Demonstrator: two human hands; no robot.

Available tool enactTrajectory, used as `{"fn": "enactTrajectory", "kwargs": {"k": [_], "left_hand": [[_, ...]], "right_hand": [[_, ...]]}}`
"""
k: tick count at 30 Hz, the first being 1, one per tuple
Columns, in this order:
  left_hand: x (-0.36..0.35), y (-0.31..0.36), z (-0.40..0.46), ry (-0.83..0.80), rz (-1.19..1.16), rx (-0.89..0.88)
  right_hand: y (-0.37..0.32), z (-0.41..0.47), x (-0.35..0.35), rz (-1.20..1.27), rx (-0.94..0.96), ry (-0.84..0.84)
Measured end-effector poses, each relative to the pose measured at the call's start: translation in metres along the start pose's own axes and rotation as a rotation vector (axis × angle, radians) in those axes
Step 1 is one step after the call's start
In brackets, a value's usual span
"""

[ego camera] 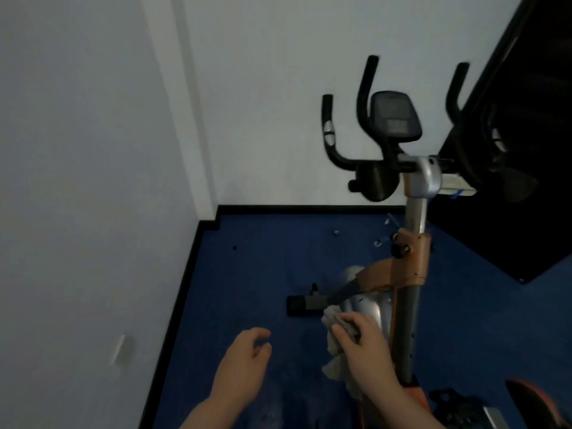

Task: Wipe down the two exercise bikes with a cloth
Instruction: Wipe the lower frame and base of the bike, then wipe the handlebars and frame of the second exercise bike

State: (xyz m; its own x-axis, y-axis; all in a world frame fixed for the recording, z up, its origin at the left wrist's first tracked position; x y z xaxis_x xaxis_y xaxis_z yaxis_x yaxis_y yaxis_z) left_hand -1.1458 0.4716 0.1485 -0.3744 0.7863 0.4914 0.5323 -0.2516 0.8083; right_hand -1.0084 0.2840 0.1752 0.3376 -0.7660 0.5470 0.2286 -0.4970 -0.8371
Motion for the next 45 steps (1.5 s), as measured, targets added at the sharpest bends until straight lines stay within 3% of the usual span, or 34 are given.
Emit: {"fn": "enactTrajectory", "kwargs": {"k": [7, 12, 19, 23, 27, 32, 38, 42, 45], "left_hand": [[-0.008, 0.115, 0.083, -0.037, -0.115, -0.172], [-0.003, 0.174, 0.14, -0.091, -0.155, -0.298], [0.012, 0.225, 0.226, -0.181, -0.147, -0.446], [0.004, 0.242, 0.255, -0.228, -0.19, -0.459], [-0.019, 0.267, 0.261, -0.299, -0.267, -0.457], [-0.042, 0.297, 0.27, -0.268, -0.436, -0.402], [-0.063, 0.302, 0.263, -0.256, -0.442, -0.445], [-0.074, 0.303, 0.26, -0.206, -0.481, -0.422], [-0.074, 0.305, 0.257, -0.164, -0.476, -0.455]], "right_hand": [[-0.048, 0.094, 0.073, 0.004, 0.156, 0.312], [-0.095, 0.165, 0.112, -0.142, 0.343, 0.598], [-0.121, 0.283, 0.089, -0.216, 0.328, 0.463], [-0.099, 0.272, 0.074, -0.166, 0.287, 0.586], [-0.102, 0.262, 0.093, -0.409, 0.359, 0.492], [-0.112, 0.287, 0.087, -0.535, 0.356, 0.603], [-0.09, 0.26, 0.109, -0.915, 0.678, 0.464], [-0.111, 0.289, 0.113, -0.906, 0.677, 0.613], [-0.096, 0.279, 0.105, -0.955, 0.73, 0.572]]}}
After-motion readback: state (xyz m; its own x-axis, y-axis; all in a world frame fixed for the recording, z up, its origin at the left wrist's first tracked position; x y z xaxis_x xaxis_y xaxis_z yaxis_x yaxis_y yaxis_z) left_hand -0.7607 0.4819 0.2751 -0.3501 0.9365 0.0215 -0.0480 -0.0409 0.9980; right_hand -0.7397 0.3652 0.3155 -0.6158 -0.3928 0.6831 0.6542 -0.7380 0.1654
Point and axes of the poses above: each hand's wrist, its own z-axis towards the middle knuckle, its own x-axis out of the back of the hand, y = z × x, the point moved 5 cm from there along z, towards the middle knuckle, and after that the axes turned 4 degrees about x, right-handed, at the moved point
